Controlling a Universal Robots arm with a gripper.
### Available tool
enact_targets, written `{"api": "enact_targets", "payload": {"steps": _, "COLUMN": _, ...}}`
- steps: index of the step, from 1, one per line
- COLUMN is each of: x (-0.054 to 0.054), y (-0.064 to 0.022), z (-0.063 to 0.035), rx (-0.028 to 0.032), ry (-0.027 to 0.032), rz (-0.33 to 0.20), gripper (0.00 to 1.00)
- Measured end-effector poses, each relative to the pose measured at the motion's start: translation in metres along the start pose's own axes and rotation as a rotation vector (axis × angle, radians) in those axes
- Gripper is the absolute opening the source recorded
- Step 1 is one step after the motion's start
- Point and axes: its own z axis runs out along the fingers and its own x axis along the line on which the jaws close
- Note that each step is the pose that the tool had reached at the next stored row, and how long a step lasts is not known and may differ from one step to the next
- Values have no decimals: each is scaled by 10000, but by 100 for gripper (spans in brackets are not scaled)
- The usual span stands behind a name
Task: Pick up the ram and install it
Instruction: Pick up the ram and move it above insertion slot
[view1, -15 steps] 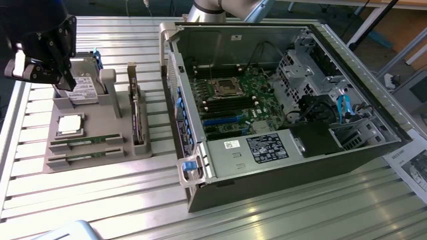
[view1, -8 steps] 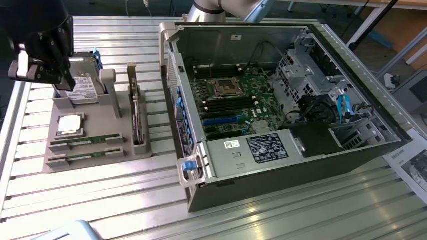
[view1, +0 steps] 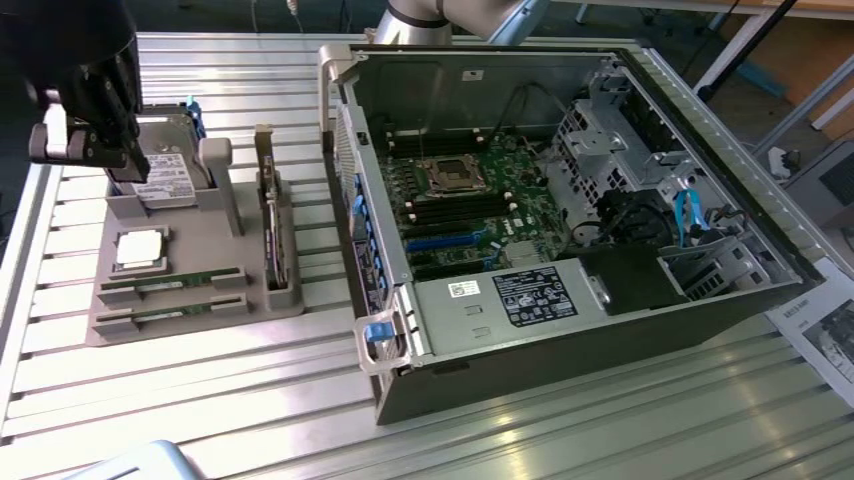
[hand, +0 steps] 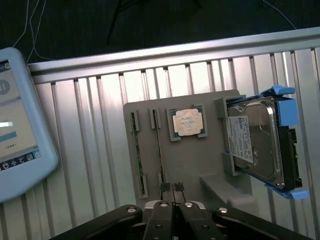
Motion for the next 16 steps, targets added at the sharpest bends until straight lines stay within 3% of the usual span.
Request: {"api": "enact_targets", "payload": {"steps": 16, "x": 0, "y": -1, "z": 0, "rx": -11, "ry": 11, "rz": -260, "gripper": 10}}
